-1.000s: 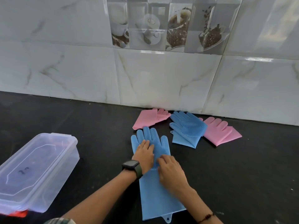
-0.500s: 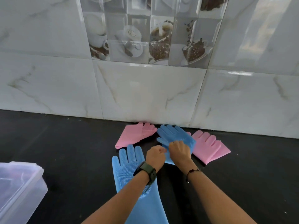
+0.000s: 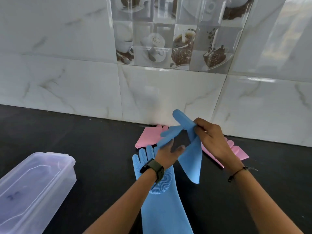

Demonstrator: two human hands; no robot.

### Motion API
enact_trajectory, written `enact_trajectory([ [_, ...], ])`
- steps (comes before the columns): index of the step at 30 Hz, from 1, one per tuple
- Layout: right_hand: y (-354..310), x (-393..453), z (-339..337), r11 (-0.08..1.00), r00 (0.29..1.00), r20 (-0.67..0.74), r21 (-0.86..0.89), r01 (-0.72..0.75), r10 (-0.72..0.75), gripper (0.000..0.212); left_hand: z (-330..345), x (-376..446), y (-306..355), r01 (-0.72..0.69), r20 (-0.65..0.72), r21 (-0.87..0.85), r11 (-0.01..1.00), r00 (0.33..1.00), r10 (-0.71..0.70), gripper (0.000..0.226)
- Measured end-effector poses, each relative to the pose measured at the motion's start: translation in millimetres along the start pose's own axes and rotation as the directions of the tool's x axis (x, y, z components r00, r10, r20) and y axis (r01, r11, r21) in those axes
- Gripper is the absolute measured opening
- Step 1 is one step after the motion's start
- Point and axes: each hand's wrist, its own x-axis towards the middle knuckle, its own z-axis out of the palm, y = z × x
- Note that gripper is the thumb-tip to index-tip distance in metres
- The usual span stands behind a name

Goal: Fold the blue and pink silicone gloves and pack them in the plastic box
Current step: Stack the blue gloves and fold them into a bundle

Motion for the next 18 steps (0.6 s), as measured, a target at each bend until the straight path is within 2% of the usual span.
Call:
enact_trajectory([
  [1, -9.5, -6.4, -0.8, 0.999, 1.000, 0.003, 0.032, 0.016, -0.016, 0.034, -1.2, -11.6, 3.0, -0.026, -0.051, -0.018, 0.999, 0.998, 0.025, 0.068],
  [3, -22.7, -20.8, -0.3, 0.991, 1.000, 0.020, 0.133, -0.006, 0.003, 0.035, -3.8, -34.5, 4.3, -0.123, -0.172, -0.192, 0.974, 0.981, 0.090, 0.046],
  [4, -28.1, -28.7, 1.4, 0.977, 0.999, 0.040, 0.209, -0.040, 0.033, 0.033, -4.9, -46.0, 3.5, -0.197, -0.223, -0.296, 0.935, 0.966, 0.133, 0.032],
  [5, -32.4, -36.2, 4.4, 0.949, 0.996, 0.062, 0.306, -0.082, 0.066, 0.032, -5.8, -57.3, 2.4, -0.273, -0.277, -0.370, 0.888, 0.945, 0.175, 0.030],
  [7, -38.2, -47.4, 9.9, 0.838, 0.987, 0.101, 0.522, -0.163, 0.129, 0.039, -9.4, -74.0, -4.6, -0.395, -0.398, -0.465, 0.792, 0.893, 0.211, 0.041],
  [9, -37.6, -51.9, 16.5, 0.656, 0.964, 0.163, 0.707, -0.264, 0.211, 0.042, -20.0, -85.9, -8.3, -0.517, -0.516, -0.515, 0.684, 0.824, 0.234, 0.053],
  [10, -34.6, -50.6, 21.2, 0.578, 0.942, 0.205, 0.748, -0.325, 0.266, 0.038, -25.2, -87.2, -12.0, -0.545, -0.553, -0.519, 0.658, 0.802, 0.228, 0.057],
  [11, -28.1, -48.3, 28.8, 0.543, 0.913, 0.239, 0.743, -0.391, 0.331, 0.033, -30.6, -87.0, -14.3, -0.544, -0.576, -0.496, 0.677, 0.790, 0.212, 0.055],
  [13, -9.0, -41.7, 51.7, 0.539, 0.831, 0.276, 0.654, -0.530, 0.483, 0.027, -40.6, -73.9, -18.7, -0.460, -0.613, -0.391, 0.797, 0.776, 0.148, 0.037],
  [14, 1.7, -40.8, 64.9, 0.540, 0.780, 0.282, 0.590, -0.600, 0.559, 0.024, -45.2, -61.8, -24.1, -0.367, -0.608, -0.348, 0.863, 0.788, 0.091, 0.037],
  [16, 24.6, -44.9, 92.6, 0.537, 0.683, 0.291, 0.446, -0.716, 0.670, 0.016, -54.4, -32.7, -42.7, -0.081, -0.518, -0.304, 0.949, 0.850, -0.093, 0.053],
  [18, 42.9, -53.7, 113.6, 0.529, 0.599, 0.299, 0.286, -0.799, 0.743, 0.011, -59.1, -13.2, -66.9, 0.185, -0.382, -0.282, 0.941, 0.878, -0.288, 0.067],
])
